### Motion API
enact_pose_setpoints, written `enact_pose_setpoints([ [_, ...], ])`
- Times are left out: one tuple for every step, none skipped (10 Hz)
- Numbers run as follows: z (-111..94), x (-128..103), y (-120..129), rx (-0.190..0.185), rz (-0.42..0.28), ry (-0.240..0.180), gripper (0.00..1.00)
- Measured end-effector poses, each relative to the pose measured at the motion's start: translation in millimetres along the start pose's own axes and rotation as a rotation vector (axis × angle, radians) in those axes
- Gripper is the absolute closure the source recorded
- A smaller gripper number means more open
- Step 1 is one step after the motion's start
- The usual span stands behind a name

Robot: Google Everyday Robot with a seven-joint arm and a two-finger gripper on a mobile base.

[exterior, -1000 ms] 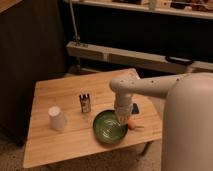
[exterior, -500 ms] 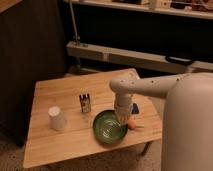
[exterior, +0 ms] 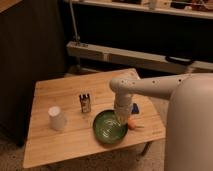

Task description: Place the ceramic cup over the eraser

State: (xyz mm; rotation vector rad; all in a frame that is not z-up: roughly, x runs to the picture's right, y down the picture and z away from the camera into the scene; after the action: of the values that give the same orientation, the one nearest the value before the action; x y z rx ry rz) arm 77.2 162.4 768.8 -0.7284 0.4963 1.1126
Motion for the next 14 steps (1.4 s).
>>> enact_pose_setpoints([
  [-15, -4, 14, -0.012, -0.057, -0.037, 0.96],
  [-34, -10, 34, -0.034, -0.121, -0.076, 0.96],
  [-59, -18, 61, -0.065, -0.204, -0.123, 0.96],
  [-79, -23, 84, -0.086, -0.274, -0.158, 0.96],
  [-88, -25, 93, -0.094, -0.304, -0.175, 0.96],
  [-89, -25, 94, -0.095, -0.307, -0.176, 0.96],
  [-89, -25, 94, -0.095, -0.308, -0.176, 0.96],
  [-89, -25, 94, -0.095, -0.308, -0.176, 0.96],
  [-89, -25, 94, -0.096, -0.308, -0.177, 0.96],
  [-89, -25, 94, -0.096, -0.308, -0.177, 0.96],
  [-90, -26, 96, -0.103, -0.320, -0.182, 0.96],
  [-92, -27, 101, -0.115, -0.352, -0.194, 0.96],
  [-97, -30, 114, -0.128, -0.410, -0.212, 0.96],
  [-101, -35, 129, -0.136, -0.461, -0.227, 0.97],
])
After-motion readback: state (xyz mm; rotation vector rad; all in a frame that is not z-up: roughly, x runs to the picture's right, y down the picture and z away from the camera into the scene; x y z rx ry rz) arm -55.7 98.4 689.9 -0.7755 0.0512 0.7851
